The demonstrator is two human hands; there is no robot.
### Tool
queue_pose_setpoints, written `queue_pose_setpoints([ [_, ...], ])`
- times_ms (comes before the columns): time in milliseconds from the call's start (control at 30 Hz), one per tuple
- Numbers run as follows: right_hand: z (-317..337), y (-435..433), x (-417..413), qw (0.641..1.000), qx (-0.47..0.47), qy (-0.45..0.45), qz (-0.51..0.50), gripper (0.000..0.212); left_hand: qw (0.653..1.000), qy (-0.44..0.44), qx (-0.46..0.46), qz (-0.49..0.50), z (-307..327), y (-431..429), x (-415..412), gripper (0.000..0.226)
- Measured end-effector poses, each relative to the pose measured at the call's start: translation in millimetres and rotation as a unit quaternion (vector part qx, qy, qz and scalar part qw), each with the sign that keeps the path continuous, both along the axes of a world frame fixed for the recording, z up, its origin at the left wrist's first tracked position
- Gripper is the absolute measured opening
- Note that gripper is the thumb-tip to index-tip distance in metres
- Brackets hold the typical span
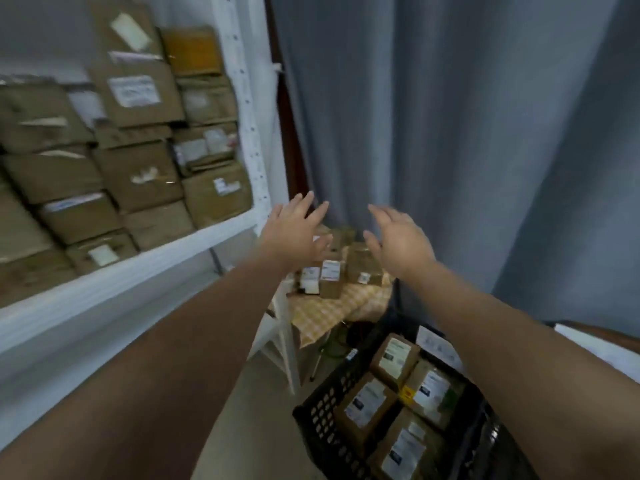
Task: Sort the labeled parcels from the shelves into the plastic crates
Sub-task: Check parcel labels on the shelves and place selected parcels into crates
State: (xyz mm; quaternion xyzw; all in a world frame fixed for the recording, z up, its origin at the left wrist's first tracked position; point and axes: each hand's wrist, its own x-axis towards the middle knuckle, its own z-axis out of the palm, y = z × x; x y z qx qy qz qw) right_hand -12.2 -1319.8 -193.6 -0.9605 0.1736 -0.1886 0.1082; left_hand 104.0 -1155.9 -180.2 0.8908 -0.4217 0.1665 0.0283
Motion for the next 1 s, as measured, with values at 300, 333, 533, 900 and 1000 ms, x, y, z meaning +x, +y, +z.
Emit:
queue_pose_setpoints([
  [300, 68, 155, 29, 0.980, -0.012, -0.081, 0.183, 0.054, 0.988, -0.056, -0.041, 0.142, 64, 166, -38, 0.064],
  [333, 71, 175, 33, 0.975, -0.012, -0.085, 0.203, 0.054, 0.985, -0.063, -0.041, 0.155, 68, 188, -42, 0.064],
  [533, 91, 313, 48, 0.946, -0.006, -0.107, 0.306, 0.053, 0.960, -0.088, -0.057, 0.259, 84, 339, -70, 0.064],
  [900, 93, 621, 12, 0.882, 0.050, -0.127, 0.450, 0.049, 0.909, -0.114, -0.056, 0.397, 82, 650, -159, 0.062],
  [1000, 94, 694, -1, 0.862, 0.063, -0.139, 0.484, 0.047, 0.896, -0.120, -0.068, 0.422, 82, 720, -184, 0.061],
])
